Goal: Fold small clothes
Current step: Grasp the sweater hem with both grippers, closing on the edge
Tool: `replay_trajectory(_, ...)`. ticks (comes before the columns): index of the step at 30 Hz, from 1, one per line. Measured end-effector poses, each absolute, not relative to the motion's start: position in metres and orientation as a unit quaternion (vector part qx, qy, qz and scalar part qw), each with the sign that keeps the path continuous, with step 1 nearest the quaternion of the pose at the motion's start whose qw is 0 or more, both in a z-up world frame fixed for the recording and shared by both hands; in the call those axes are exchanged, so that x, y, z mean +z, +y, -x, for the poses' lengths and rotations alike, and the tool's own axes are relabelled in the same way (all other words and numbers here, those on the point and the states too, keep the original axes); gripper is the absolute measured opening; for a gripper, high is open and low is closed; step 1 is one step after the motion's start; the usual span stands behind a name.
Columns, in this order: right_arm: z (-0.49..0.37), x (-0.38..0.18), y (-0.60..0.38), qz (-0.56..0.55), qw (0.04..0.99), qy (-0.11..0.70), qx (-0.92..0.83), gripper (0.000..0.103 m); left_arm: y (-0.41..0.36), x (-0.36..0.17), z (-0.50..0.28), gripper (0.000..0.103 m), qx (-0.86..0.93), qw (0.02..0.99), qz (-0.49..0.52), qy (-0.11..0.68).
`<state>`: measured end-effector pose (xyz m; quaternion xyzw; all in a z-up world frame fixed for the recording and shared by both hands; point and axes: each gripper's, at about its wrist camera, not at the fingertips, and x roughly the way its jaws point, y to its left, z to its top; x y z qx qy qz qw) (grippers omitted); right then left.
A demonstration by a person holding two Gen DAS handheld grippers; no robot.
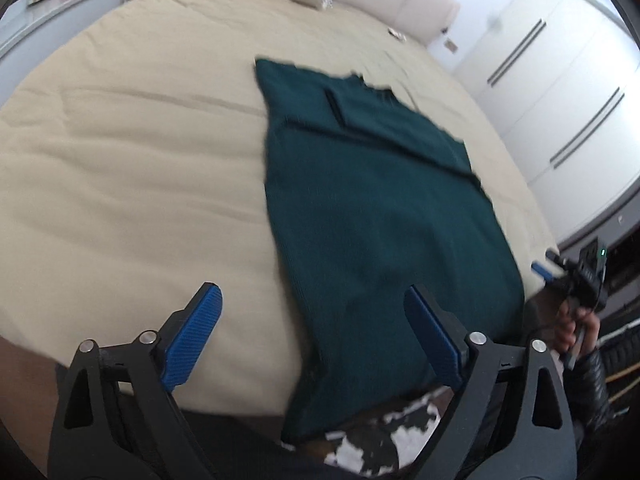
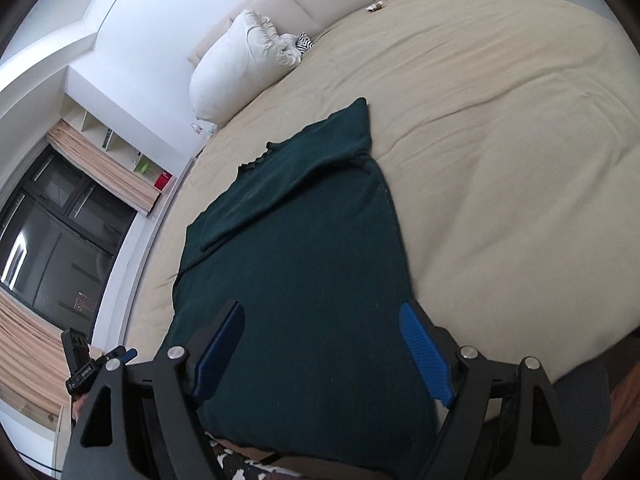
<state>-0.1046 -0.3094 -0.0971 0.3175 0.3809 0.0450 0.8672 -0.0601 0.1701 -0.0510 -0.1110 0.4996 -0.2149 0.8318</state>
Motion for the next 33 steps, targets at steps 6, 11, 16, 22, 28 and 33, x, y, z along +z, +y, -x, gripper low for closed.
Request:
replay_trajectory(6, 0.127, -0.109, -0.314, -0.305, 0.855, 0.419, 0.026, 0.083, 0.163, -0.101, 0.089, 0.067, -0.227, 0.788, 0.139, 0.555)
replay_trajectory(11, 0.137, -0.123, -0.312, -0.285, 0.830, 0.479, 0.014, 0.083, 0.154, -0.104, 0.093, 0.048, -0.231, 0.783, 0.132, 0.562)
replay_trajectory(16, 0.140, -0.138, -0.313, -0.281, 0.802, 0.528, 0.009, 0.081, 0.144, -0.116, 0.080, 0.048, -0.232, 0.777, 0.130, 0.570)
replay_trajectory(22, 0.121, -0.152, -0.299, -0.254, 0.776, 0.577, 0.013, 0.078, 0.145, -0.124, 0.071, 0.047, -0.239, 0.770, 0.140, 0.575)
replay_trajectory(28, 0.112, -0.158, -0.293, -0.219, 0.758, 0.615, 0.009, 0.078, 0.151, -0.129, 0.066, 0.032, -0.237, 0.768, 0.147, 0.576)
replay_trajectory(33, 0.115, -0.160, -0.298, -0.201, 0.749, 0.631, 0.014, 0.055, 0.148, -0.131, 0.066, 0.026, -0.243, 0.765, 0.140, 0.581)
